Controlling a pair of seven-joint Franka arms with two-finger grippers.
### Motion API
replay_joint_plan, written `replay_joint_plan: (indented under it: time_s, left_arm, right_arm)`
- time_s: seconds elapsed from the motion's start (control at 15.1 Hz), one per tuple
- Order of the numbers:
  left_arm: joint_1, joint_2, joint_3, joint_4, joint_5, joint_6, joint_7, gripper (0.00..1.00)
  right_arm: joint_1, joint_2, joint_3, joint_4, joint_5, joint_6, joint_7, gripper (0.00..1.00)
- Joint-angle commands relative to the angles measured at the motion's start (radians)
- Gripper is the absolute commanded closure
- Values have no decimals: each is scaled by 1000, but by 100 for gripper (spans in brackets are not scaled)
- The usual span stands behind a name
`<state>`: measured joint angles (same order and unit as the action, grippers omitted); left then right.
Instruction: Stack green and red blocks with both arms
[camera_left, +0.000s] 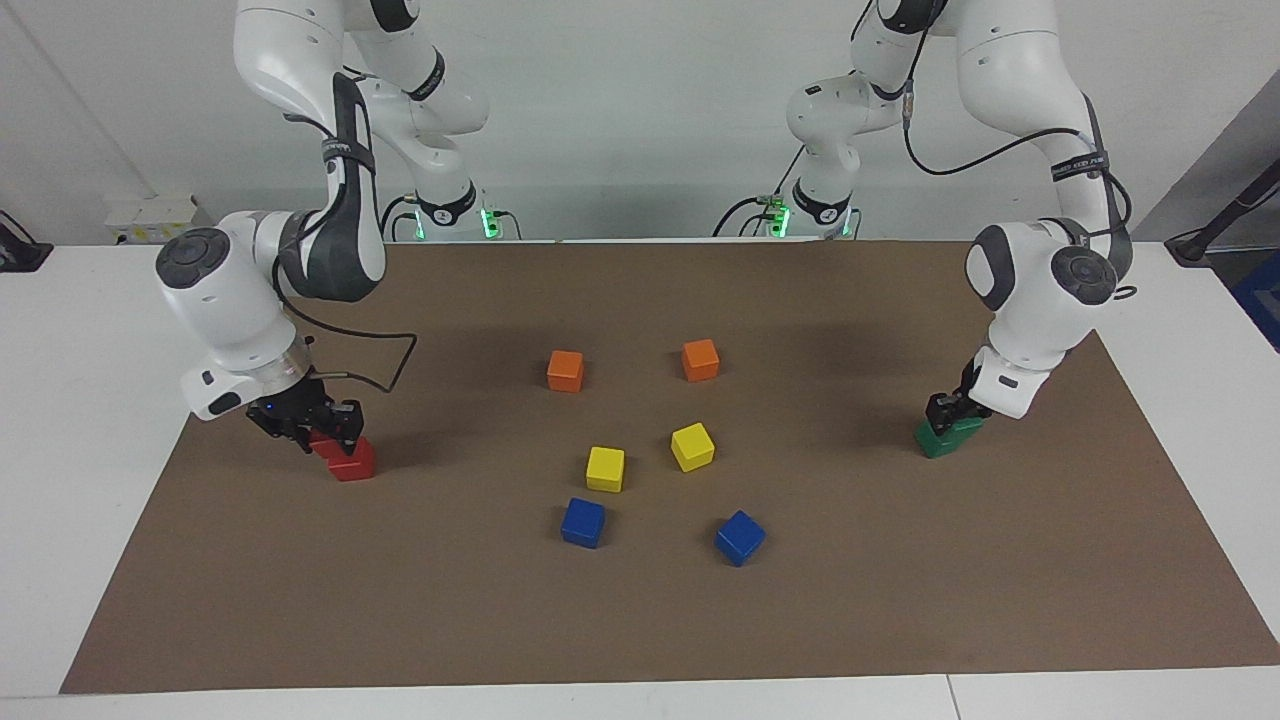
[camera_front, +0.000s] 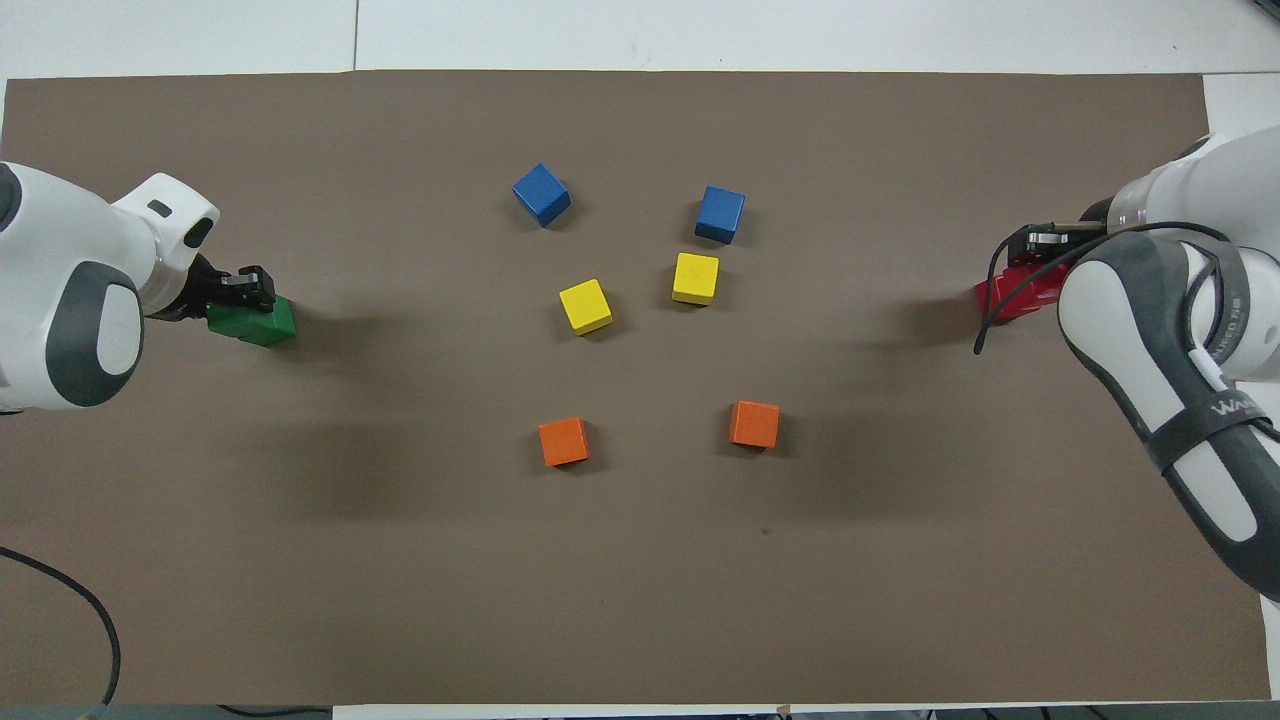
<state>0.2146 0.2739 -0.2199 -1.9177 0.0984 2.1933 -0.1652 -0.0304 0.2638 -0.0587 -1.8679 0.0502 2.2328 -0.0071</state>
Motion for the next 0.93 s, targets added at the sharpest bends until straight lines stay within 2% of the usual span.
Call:
replay_joint_plan:
  time_s: [0.0,0.27,0.73,0.86]
  left_arm:
    - [9,-42,-1,-50,-16,25,4,0]
    - [3,-53,1,-27,-16,-15,0,0]
    - [-9,-180,-12,164,-14,-412,4,0]
    - [-24,-252,-21,152,-16,-470,6,0]
  right_arm:
    - [-3,-34,13,-47,19,71,-7,100]
    - [-2,-12,13,-63,19,140,-13,100]
    - [0,5,13,-111,19,208,-14,100]
    - [0,5,13,-114,17,206,-14,100]
